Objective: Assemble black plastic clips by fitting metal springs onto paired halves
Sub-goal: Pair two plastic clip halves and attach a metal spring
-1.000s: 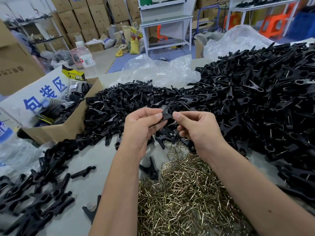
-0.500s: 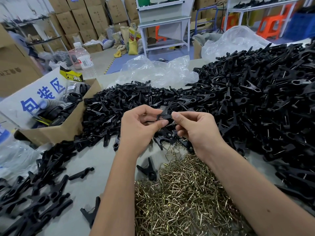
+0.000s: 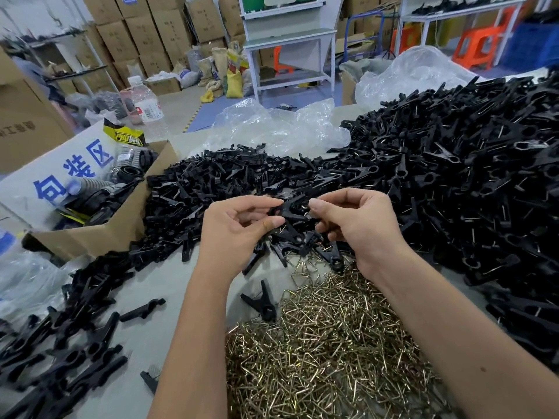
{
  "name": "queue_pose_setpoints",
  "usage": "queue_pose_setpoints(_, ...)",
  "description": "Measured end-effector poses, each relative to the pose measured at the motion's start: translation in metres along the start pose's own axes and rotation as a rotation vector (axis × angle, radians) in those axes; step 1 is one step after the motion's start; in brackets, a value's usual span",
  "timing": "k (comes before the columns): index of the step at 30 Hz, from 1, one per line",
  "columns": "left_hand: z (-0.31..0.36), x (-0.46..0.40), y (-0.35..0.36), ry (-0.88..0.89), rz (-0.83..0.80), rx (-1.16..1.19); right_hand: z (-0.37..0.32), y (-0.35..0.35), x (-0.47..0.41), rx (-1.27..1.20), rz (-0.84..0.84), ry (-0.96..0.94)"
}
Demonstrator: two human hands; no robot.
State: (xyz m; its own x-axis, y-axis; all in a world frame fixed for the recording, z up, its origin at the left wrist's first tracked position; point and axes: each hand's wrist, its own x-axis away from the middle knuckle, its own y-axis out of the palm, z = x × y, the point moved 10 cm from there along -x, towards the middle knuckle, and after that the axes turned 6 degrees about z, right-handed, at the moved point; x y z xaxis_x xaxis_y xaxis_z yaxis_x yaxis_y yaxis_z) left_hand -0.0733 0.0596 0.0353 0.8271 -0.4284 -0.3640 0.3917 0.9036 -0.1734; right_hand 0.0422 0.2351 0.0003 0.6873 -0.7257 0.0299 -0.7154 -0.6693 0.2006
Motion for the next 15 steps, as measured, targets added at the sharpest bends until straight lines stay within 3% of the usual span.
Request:
queue_pose_setpoints(8, 0.006, 0.0, 0.014, 0.029, -0.049, 0.044, 0.003, 0.002, 0.006, 0.046, 0.051, 0.001)
queue_pose_setpoints(15, 0.003, 0.0, 0.01, 0.029, -0.024, 0.03, -0.001, -0.003, 0.006, -0.063, 0.092, 0.007)
